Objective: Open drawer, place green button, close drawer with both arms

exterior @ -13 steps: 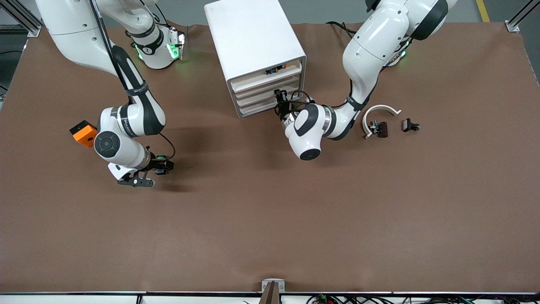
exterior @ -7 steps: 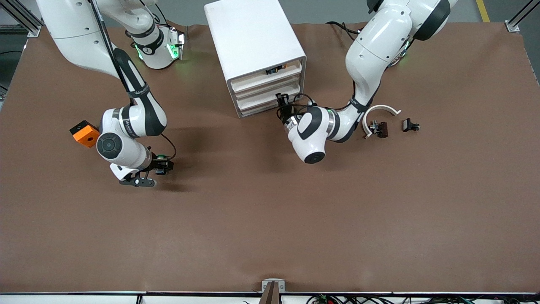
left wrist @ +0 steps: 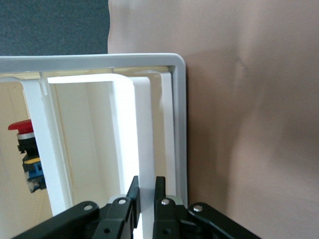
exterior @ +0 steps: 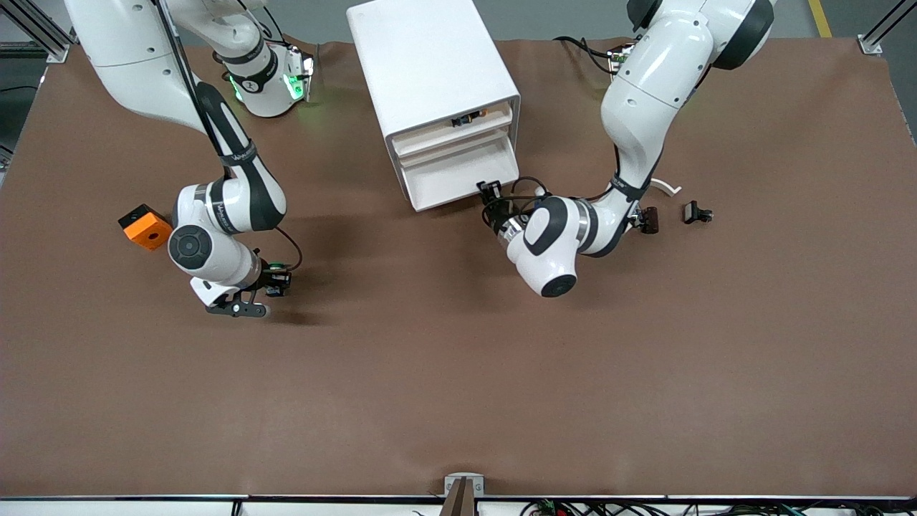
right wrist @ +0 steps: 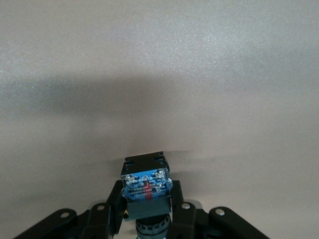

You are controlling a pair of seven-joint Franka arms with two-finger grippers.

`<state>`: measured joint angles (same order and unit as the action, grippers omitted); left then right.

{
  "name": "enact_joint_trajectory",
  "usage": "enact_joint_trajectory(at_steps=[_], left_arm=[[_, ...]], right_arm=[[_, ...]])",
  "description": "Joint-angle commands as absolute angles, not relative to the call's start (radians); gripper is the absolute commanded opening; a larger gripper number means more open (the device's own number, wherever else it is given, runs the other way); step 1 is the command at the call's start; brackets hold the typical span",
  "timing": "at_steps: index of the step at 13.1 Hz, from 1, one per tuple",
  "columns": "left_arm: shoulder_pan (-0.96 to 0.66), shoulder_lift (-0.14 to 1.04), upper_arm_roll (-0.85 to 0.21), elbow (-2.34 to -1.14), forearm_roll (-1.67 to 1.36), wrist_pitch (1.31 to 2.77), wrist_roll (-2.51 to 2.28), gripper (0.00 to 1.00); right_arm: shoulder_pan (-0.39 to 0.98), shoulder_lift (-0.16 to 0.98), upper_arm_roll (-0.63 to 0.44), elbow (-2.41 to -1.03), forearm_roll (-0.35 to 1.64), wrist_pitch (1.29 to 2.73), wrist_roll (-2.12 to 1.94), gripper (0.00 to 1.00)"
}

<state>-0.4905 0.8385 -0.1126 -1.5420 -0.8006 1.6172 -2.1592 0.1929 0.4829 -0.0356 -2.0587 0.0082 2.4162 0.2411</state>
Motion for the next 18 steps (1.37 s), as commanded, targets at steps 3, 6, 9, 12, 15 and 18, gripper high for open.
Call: enact_joint_trajectory(at_steps=[3,6,9,12,15,18], left_arm=[[-0.463,0.879,-0.101,-1.493,-0.815,1.678,-2.135,0.10],[-0.442,0.877,-0.100,-1.468,-0.799,1.677,-2.137,0.72],[-0.428,0.868,-0.100,-1.416,-0.744,1.671,-2.140,1.00],[-0.373,0.861,-0.100,-1.333,-0.718,1.617,-2.140,1.00],[-0.341,0.847,-0.100,-1.282,-0.606,1.560,-2.137,1.00],[-0.363,0.825,-0.120,-1.282,-0.289,1.559,-2.115,1.00]], right_arm=[[0.235,0.422,-0.037,-1.973,0.011,2.237,0.421,0.00],[0.329,0.388,-0.035,-1.930,0.012,2.174,0.668,0.00],[0.475,0.385,-0.035,-1.850,0.014,2.094,0.958,0.00],[0.628,0.391,-0.035,-1.784,0.044,2.082,1.242,0.00],[0.734,0.396,-0.037,-1.718,0.095,2.065,1.464,0.00],[0.825,0.403,-0.037,-1.715,0.098,2.069,1.661,0.00]])
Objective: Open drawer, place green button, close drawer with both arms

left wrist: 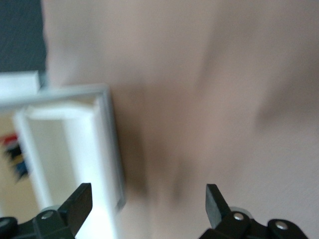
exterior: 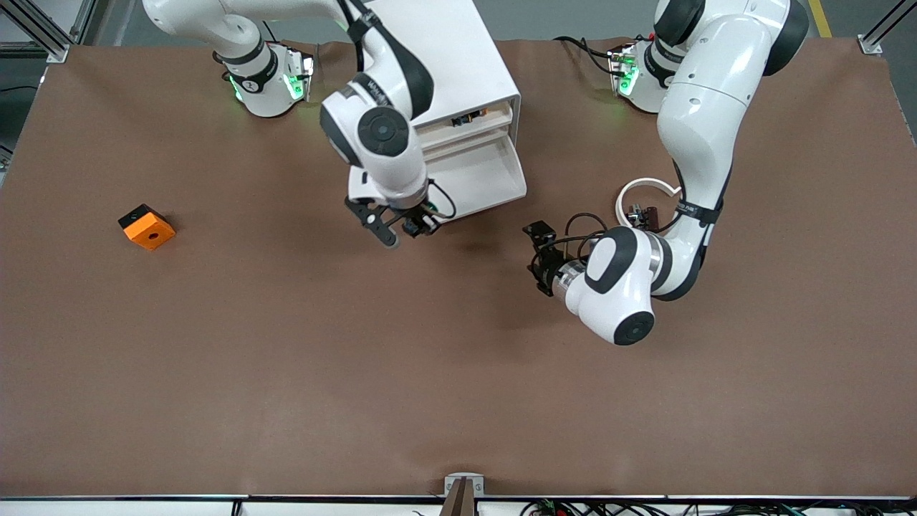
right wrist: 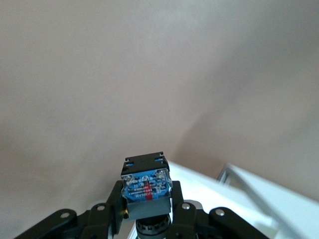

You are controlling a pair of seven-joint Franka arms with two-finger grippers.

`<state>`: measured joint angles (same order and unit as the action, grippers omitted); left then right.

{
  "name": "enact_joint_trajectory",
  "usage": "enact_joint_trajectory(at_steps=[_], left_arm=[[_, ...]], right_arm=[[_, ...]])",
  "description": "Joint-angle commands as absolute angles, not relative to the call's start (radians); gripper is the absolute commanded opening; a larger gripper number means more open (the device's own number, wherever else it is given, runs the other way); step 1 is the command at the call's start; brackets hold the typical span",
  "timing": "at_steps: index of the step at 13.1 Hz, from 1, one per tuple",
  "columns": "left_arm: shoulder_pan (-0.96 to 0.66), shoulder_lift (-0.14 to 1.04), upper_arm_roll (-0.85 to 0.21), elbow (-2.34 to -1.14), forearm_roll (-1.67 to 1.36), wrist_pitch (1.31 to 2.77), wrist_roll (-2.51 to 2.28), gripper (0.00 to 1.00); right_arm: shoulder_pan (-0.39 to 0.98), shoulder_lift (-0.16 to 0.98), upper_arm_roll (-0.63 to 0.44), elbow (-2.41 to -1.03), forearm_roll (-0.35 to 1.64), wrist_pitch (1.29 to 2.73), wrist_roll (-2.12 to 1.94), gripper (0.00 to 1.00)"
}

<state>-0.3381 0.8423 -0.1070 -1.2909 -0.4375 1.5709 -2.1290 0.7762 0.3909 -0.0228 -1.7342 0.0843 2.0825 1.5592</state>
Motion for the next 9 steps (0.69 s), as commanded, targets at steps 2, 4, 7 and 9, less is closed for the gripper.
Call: enact_joint_trajectory(at_steps=[2,4,7,9], left_arm=[[-0.382,0.813,-0.136,-1.282,-0.180,1.559,-2.114,1.00],[-0.382,0.805,-0.138,-1.282,-0.169,1.560,-2.100,1.00],[-0.380,0.761,-0.136,-1.282,-0.090,1.562,-2.054,1.00],[-0.388,0.743,-0.150,-1.285,-0.023,1.569,-1.933,1.00]], right_arm=[[0.893,0.432,-0.037,-1.701,0.098,2.077,1.802,0.00],[0.928,0.468,-0.037,-1.675,0.100,2.079,1.905,0.00],[0.969,0.497,-0.037,-1.657,0.104,2.080,2.002,0.00],[0.992,0.509,-0.038,-1.648,0.155,2.083,2.025,0.00]])
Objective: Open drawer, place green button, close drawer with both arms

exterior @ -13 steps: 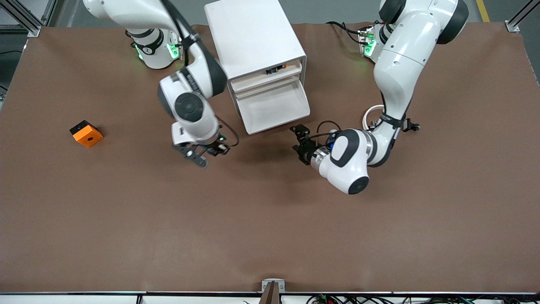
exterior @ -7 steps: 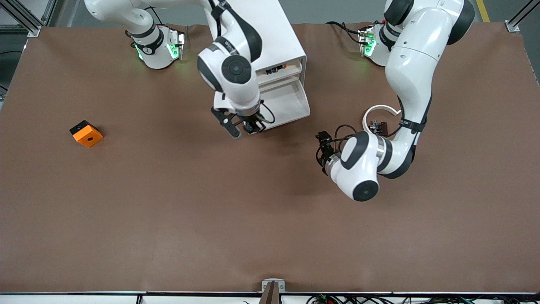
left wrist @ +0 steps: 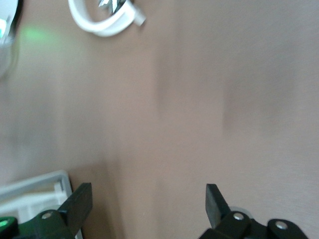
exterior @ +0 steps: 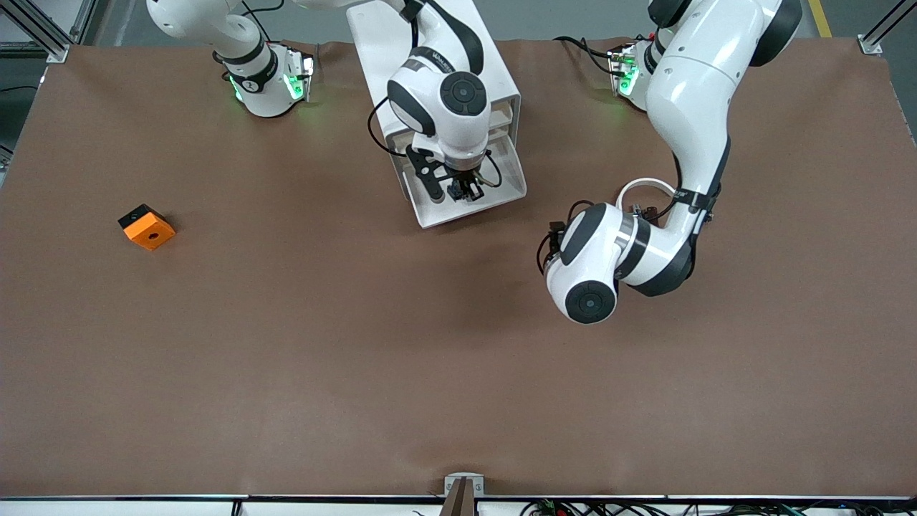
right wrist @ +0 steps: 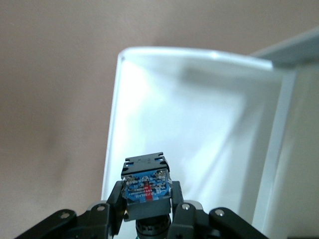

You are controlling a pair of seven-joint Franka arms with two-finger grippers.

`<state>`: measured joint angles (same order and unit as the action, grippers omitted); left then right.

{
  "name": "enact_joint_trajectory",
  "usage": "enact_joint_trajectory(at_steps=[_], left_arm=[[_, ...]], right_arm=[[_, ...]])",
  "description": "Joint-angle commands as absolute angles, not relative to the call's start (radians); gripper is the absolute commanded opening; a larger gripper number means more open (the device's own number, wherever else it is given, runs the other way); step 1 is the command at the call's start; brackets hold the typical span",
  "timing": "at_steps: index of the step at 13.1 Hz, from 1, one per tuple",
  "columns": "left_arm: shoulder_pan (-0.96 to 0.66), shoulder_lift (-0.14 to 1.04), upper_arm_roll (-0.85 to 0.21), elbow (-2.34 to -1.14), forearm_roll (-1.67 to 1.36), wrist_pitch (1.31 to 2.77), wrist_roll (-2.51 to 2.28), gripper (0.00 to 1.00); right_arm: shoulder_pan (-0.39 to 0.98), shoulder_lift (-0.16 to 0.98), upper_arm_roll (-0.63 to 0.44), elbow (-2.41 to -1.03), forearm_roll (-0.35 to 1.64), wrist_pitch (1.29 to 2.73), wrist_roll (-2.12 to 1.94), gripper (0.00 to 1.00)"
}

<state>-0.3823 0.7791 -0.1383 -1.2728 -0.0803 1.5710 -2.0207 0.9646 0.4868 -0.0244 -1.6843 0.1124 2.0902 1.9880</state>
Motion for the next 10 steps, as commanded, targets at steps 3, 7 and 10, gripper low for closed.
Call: enact_joint_trajectory(at_steps=[3,7,10], left_arm=[[-0.383,0.720,-0.170,-1.301,0.001,1.624,-1.778,1.00],[-0.382,0.684,-0.186,-1.357,0.008,1.650,-1.600,1.00],[-0.382,0.670,-0.215,-1.436,0.008,1.738,-1.551,1.00]], right_arm=[[1.005,0.523,-0.038,-1.641,0.179,2.137,2.036,0.00],[1.005,0.572,-0.038,-1.620,0.175,2.166,2.043,1.00],[0.999,0.581,-0.038,-1.602,0.172,2.166,2.005,1.00]])
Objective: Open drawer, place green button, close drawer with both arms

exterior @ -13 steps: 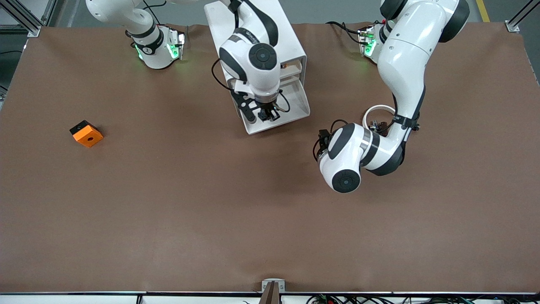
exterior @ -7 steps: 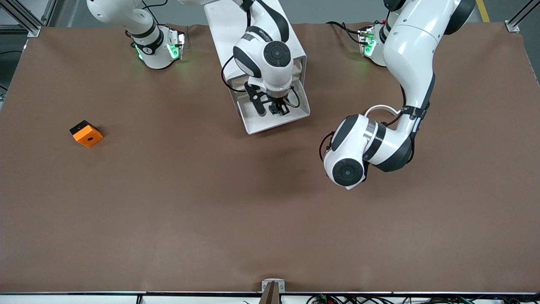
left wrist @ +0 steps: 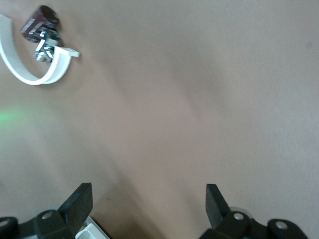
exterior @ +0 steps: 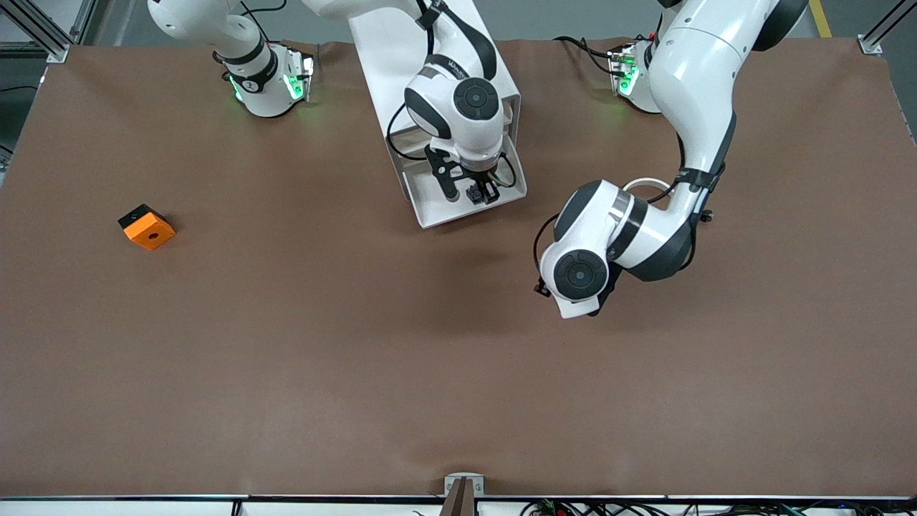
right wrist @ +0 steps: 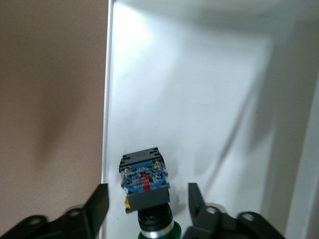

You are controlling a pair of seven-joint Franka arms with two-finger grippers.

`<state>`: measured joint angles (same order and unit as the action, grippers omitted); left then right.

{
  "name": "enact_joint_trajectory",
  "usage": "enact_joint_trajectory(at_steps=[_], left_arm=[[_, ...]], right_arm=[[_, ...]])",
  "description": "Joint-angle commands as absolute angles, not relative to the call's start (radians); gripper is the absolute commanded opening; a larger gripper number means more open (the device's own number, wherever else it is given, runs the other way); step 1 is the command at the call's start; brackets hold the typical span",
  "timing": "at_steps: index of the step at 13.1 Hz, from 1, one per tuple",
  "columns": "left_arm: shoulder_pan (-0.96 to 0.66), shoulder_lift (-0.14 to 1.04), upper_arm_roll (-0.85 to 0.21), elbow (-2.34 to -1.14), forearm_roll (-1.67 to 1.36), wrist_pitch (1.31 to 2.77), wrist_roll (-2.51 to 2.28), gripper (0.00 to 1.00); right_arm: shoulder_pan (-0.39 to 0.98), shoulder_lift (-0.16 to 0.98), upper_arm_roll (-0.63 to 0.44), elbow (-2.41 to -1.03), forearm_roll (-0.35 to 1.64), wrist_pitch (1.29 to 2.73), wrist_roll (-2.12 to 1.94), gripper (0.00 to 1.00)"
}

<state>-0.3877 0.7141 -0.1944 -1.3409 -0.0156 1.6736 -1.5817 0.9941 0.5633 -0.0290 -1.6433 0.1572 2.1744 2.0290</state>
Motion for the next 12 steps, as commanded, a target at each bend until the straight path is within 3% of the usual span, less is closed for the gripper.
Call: enact_joint_trajectory(at_steps=[1,4,12], left_arm=[[-0.380,0.657,-0.222,-1.472,0.009,1.768,-1.524,1.00],[-0.374,0.591,-0.230,-1.618,0.008,1.903,-1.399,1.00],[-0.387,0.626,-0.278,-1.674,-0.005,2.107,-1.212,1.00]], right_arm=[[0.991,0.581,-0.038,-1.591,0.176,2.160,1.985,1.00],[0.941,0.581,-0.038,-1.531,0.178,2.102,1.881,1.00],[0.783,0.566,-0.049,-1.390,0.149,1.829,1.248,1.00]])
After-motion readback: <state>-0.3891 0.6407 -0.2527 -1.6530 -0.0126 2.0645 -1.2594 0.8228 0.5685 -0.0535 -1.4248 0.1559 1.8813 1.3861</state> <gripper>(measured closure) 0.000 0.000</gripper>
